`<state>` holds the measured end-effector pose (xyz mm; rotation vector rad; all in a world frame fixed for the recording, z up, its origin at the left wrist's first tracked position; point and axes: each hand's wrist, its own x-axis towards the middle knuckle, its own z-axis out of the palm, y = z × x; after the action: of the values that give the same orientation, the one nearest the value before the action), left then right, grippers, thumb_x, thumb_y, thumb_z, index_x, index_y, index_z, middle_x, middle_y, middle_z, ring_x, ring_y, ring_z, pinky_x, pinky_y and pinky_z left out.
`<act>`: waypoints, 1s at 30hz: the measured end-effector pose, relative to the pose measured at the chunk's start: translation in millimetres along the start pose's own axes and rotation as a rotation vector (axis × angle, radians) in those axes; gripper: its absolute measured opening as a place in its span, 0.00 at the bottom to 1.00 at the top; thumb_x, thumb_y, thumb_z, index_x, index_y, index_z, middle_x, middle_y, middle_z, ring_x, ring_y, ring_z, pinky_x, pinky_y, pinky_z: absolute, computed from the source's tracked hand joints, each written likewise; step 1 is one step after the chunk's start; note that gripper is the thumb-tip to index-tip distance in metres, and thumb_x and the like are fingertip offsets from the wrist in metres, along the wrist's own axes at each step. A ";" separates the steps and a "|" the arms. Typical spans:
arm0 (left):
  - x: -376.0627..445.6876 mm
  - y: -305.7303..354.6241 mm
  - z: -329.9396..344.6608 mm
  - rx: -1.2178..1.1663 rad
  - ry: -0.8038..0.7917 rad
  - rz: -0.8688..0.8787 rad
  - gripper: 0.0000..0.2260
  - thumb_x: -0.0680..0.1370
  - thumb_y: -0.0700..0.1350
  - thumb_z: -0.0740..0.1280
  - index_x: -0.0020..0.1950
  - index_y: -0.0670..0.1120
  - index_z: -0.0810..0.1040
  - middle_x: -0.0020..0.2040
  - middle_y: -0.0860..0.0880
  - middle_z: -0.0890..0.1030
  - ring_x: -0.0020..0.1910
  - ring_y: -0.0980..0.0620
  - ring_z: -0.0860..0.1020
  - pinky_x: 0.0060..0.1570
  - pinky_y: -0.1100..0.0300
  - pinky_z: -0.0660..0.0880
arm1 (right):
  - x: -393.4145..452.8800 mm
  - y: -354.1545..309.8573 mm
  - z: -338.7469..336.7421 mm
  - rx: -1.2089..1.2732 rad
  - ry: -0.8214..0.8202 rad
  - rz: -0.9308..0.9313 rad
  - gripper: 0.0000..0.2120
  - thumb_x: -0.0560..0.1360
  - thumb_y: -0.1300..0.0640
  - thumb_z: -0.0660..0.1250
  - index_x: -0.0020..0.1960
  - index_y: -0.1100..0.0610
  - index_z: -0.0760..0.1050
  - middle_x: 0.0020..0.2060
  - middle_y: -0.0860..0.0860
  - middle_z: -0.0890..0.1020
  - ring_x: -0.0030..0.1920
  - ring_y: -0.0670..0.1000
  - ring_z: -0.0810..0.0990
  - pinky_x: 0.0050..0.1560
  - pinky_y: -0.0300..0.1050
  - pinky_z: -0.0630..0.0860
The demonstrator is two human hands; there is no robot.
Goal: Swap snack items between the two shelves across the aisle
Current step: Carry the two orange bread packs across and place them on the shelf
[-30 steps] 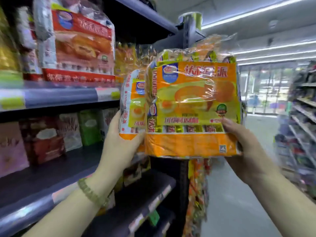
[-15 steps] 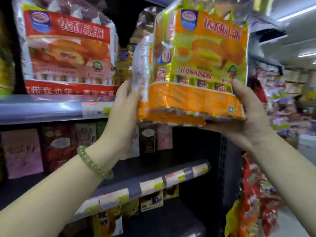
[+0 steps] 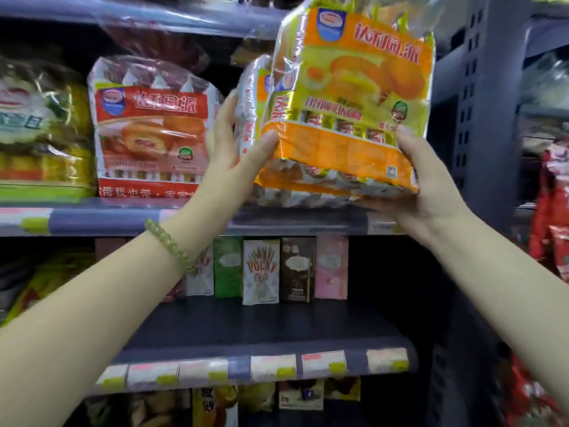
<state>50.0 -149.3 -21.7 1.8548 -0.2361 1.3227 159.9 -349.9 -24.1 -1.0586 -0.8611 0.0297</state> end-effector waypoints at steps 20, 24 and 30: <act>8.0 -49.5 -6.3 0.644 -0.121 0.206 0.36 0.79 0.50 0.67 0.80 0.59 0.48 0.80 0.46 0.55 0.79 0.51 0.54 0.63 0.65 0.54 | 62.0 51.5 1.1 -0.628 0.069 -0.305 0.37 0.73 0.45 0.71 0.76 0.45 0.56 0.56 0.48 0.78 0.55 0.46 0.80 0.54 0.49 0.81; 12.1 -46.3 0.4 0.853 -0.051 0.310 0.42 0.74 0.52 0.72 0.80 0.46 0.52 0.81 0.42 0.46 0.80 0.45 0.50 0.69 0.61 0.56 | 67.3 54.5 6.9 -0.668 0.077 -0.308 0.35 0.74 0.46 0.70 0.75 0.46 0.57 0.51 0.43 0.78 0.52 0.43 0.80 0.52 0.45 0.80; 29.9 -52.6 10.0 1.037 -0.091 0.339 0.42 0.74 0.50 0.73 0.78 0.36 0.54 0.81 0.41 0.50 0.79 0.43 0.52 0.75 0.55 0.54 | 84.4 59.8 9.2 -0.779 0.105 -0.215 0.35 0.72 0.45 0.72 0.73 0.48 0.59 0.53 0.50 0.81 0.52 0.52 0.82 0.55 0.50 0.79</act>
<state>99.9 -113.9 -24.1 2.8250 0.1419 1.7801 233.8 -277.2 -17.2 -1.6633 -0.9050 -0.5781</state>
